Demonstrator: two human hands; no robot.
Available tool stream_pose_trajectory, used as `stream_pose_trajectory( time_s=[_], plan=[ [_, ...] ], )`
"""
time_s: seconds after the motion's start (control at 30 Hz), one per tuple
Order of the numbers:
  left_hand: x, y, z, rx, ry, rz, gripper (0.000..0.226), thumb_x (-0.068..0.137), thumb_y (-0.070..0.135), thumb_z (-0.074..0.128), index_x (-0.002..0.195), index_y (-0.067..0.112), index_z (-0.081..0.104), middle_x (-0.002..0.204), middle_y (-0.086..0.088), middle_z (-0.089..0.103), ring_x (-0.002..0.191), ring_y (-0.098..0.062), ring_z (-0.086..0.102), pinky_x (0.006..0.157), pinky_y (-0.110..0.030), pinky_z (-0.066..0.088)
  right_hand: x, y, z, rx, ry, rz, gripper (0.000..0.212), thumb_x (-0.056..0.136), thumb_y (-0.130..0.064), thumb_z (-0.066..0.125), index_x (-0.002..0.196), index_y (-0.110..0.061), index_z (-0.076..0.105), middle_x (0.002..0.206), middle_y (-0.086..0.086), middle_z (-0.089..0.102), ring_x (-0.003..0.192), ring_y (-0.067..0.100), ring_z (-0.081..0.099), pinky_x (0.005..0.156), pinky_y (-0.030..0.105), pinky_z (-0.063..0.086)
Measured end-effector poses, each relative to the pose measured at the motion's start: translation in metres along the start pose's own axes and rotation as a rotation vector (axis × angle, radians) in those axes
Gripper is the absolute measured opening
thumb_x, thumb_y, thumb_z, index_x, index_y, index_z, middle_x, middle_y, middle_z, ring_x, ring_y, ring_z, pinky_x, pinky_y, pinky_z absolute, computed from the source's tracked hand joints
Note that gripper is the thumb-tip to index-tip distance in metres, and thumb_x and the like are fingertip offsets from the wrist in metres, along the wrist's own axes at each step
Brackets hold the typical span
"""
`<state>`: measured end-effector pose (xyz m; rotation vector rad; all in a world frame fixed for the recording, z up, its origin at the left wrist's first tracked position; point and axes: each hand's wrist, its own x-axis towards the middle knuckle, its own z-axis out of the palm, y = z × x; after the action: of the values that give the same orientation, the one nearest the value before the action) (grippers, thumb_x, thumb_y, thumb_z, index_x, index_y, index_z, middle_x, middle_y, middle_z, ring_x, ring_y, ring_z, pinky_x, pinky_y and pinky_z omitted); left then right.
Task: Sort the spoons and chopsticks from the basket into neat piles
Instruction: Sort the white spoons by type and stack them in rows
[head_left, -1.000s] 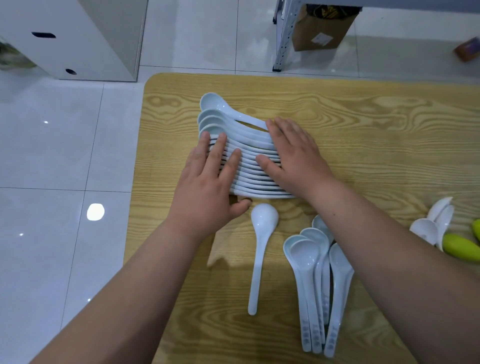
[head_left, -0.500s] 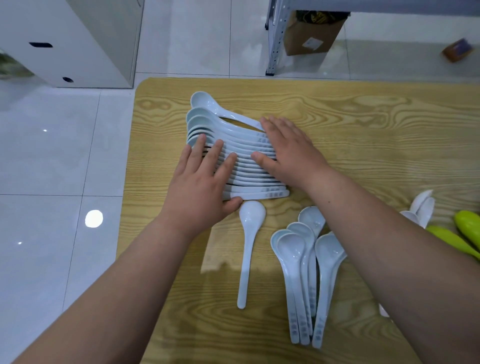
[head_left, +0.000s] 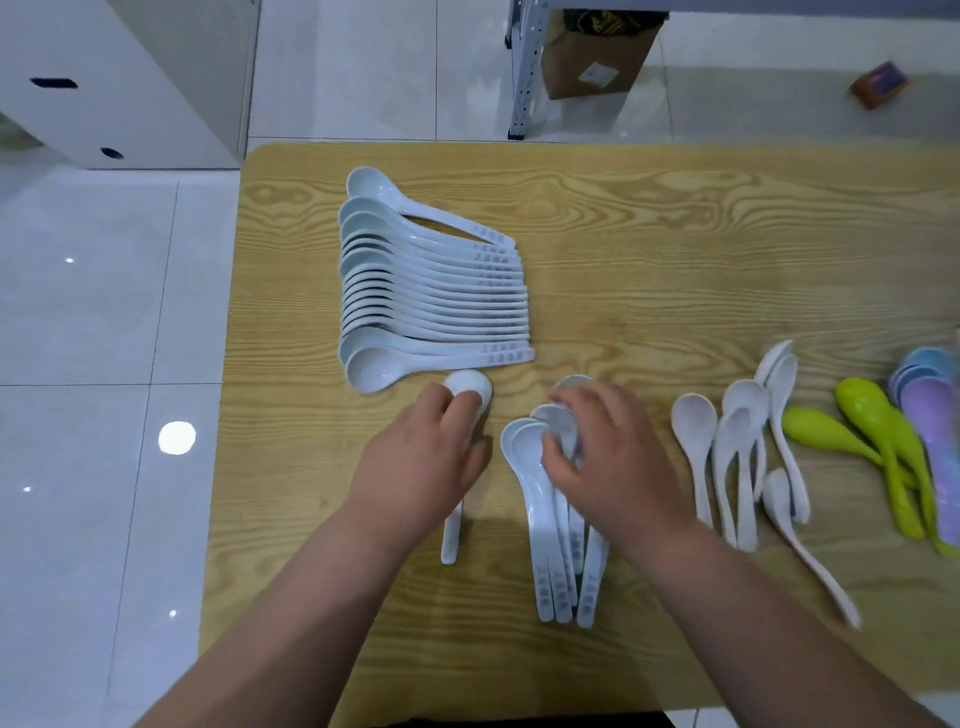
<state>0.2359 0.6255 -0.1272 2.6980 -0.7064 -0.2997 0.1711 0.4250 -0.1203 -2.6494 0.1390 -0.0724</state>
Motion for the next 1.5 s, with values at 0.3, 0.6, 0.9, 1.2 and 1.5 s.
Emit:
stream_pose_trajectory(
  time_s=[0.3, 0.6, 0.9, 1.2, 1.5],
  plan=[
    [0.005, 0.028, 0.007, -0.106, -0.073, -0.228, 0.028, 0.079, 0.001, 0.064, 0.105, -0.001, 0.053, 0.114, -0.021, 0.046, 0.061, -0.026, 0.040, 0.052, -0.030, 0.029, -0.073, -0.012, 0.018, -0.169, -0.111, -0.097, 0.063, 0.084, -0.054, 0.060, 0.131, -0.012, 0.057, 0.110, 0.007, 0.056, 0.098, 0.028, 0.057, 0.084, 0.043, 0.050],
    [-0.018, 0.035, -0.005, -0.497, -0.091, -0.540, 0.074, 0.081, -0.002, 0.051, 0.147, 0.027, 0.033, 0.126, -0.005, 0.055, 0.107, -0.027, 0.058, 0.079, -0.029, 0.041, -0.065, -0.010, 0.018, -0.215, -0.163, -0.063, 0.068, 0.063, -0.010, 0.076, 0.128, -0.009, 0.057, 0.091, 0.009, 0.055, 0.066, 0.025, 0.052, 0.054, 0.037, 0.048],
    [-0.051, 0.041, -0.020, -1.262, -0.098, -0.923, 0.059, 0.088, -0.013, 0.048, 0.131, 0.025, 0.038, 0.109, -0.022, 0.066, 0.082, -0.031, 0.074, 0.074, -0.046, 0.062, -0.053, -0.007, 0.009, -0.252, -0.255, -0.036, 0.065, 0.055, 0.002, 0.082, 0.114, -0.015, 0.063, 0.080, 0.009, 0.051, 0.053, 0.016, 0.031, 0.041, 0.022, 0.012],
    [-0.062, 0.062, -0.024, -1.543, -0.028, -0.955, 0.064, 0.085, -0.024, 0.034, 0.134, 0.018, 0.042, 0.119, -0.019, 0.062, 0.098, -0.037, 0.073, 0.084, -0.058, 0.058, -0.051, -0.016, -0.029, 0.439, -0.349, 0.272, 0.045, 0.092, -0.019, 0.058, 0.135, -0.031, 0.053, 0.112, -0.013, 0.051, 0.096, 0.007, 0.055, 0.074, 0.022, 0.044],
    [-0.063, 0.086, -0.029, -1.699, 0.193, -0.994, 0.026, 0.099, 0.010, 0.053, 0.125, 0.007, 0.048, 0.103, -0.018, 0.062, 0.076, -0.025, 0.068, 0.062, -0.037, 0.056, -0.069, -0.053, -0.020, 0.414, -0.364, 0.037, 0.048, 0.093, -0.024, 0.063, 0.140, -0.031, 0.056, 0.125, -0.004, 0.055, 0.118, 0.014, 0.054, 0.095, 0.024, 0.046]
  ],
)
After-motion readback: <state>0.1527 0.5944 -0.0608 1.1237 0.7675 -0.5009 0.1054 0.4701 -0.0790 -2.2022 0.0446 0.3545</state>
